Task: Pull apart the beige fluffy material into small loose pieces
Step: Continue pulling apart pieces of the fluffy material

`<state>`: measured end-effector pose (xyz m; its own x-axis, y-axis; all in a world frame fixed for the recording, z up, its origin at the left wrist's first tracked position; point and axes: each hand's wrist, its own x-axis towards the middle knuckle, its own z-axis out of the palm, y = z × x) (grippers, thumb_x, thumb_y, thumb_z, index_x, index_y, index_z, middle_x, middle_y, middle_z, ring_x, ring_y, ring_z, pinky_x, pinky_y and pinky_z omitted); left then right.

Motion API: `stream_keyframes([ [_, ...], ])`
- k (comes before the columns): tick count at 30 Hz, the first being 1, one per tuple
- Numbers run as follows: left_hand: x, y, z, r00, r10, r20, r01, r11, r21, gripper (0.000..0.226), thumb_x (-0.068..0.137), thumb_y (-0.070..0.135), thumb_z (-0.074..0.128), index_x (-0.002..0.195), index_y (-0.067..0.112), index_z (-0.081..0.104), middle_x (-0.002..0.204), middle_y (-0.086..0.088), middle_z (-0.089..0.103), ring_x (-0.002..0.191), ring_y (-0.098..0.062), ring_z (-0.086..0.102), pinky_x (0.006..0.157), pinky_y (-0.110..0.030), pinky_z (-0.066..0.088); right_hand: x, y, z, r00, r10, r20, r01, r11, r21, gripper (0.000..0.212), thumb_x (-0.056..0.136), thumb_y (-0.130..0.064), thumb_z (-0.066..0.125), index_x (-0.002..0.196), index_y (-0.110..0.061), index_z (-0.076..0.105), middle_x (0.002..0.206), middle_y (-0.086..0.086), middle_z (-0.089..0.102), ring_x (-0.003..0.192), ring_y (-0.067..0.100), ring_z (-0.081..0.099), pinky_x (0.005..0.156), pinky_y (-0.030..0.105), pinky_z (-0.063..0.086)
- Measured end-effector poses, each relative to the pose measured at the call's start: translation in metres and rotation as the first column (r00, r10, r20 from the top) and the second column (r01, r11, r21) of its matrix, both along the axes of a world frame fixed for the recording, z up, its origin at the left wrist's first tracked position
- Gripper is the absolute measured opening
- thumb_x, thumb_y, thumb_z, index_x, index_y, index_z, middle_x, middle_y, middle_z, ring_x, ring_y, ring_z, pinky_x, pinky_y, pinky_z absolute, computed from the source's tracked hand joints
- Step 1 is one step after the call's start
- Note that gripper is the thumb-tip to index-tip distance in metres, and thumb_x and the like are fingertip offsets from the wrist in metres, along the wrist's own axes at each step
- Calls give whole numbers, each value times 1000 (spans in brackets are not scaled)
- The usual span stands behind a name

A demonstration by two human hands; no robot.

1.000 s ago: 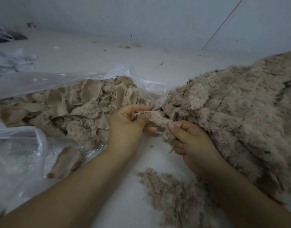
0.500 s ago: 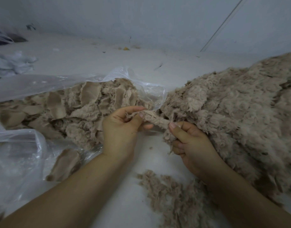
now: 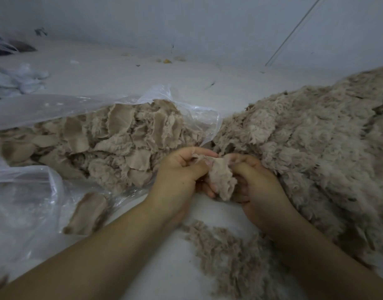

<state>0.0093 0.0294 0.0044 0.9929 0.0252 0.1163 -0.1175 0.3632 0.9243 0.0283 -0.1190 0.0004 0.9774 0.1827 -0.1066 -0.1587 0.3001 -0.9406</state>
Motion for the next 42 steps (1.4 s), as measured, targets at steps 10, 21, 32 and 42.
stream_keyframes([
  [10,2,-1,0,1000,9,-29,-9,1000,3,11,89,6,61,88,-2,69,58,-22,62,44,-23,59,42,-27,50,-3,-1,-2,974,169,149,-176,984,37,32,86,-19,63,84,13,59,66,21,60,62,29,60,59,32,51],
  [21,4,16,0,975,222,7,-222,972,75,28,95,14,59,70,8,68,56,-8,56,35,-18,43,37,-22,33,-3,1,0,998,14,54,-17,999,46,24,95,-12,53,83,2,68,60,5,67,47,8,61,39,16,43],
  [32,2,3,-2,989,147,25,-148,943,297,27,89,8,67,63,11,60,50,-7,57,31,-17,46,33,-20,34,-5,1,-1,984,78,158,-80,997,10,25,94,-23,55,80,-12,73,45,-8,42,36,1,36,36,14,32],
  [42,6,-2,1,985,-24,-171,36,997,66,25,102,8,41,97,1,64,88,-18,74,80,-29,73,68,-37,61,-2,3,-1,999,-38,-7,39,998,57,35,100,-21,50,65,-20,55,49,-4,37,36,5,25,34,14,22],
])
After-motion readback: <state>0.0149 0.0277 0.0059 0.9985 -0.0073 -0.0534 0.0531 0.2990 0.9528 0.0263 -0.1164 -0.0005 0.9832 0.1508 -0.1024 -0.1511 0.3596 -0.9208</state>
